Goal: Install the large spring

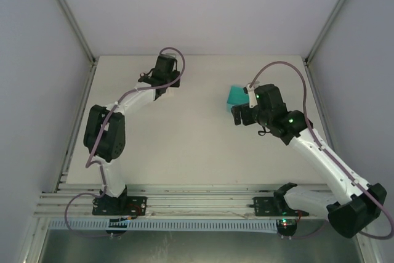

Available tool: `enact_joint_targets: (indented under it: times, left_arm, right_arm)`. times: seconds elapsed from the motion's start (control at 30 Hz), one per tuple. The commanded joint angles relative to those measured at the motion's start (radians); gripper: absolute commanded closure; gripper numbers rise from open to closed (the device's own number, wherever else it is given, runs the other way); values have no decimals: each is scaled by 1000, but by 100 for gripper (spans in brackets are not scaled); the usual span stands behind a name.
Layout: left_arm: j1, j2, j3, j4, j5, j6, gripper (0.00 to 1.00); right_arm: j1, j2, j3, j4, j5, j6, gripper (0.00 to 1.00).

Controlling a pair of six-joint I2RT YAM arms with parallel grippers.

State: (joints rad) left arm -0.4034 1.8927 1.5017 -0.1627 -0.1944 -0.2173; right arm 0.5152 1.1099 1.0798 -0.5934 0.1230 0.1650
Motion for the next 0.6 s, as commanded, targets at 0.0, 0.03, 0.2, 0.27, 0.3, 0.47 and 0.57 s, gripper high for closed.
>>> enact_joint_targets:
  times: [0.0,0.03,0.2,0.27,0.3,0.47,0.57]
  left_arm:
    - [6,17,-5,65,-37,33,100]
    - [6,22,-8,65,-33,33,100]
    - [10,33,-26,73,-29,35,100]
    - [11,37,-29,72,-32,35,100]
    - [14,38,-33,72,-33,33,100]
    - [27,47,-48,82,-23,33,100]
    - [33,51,-47,83,-28,32,100]
  right_arm:
    - [-3,-9,14,-33,27,15,1]
    - [-3,-5,19,-34,27,16,1]
    - [-3,18,40,-33,19,13,1]
    - [-4,26,43,-31,17,13,1]
    - [-3,28,44,-31,18,13,1]
    - [-3,32,46,-26,14,12,1]
    - [-4,37,49,-28,18,7,1]
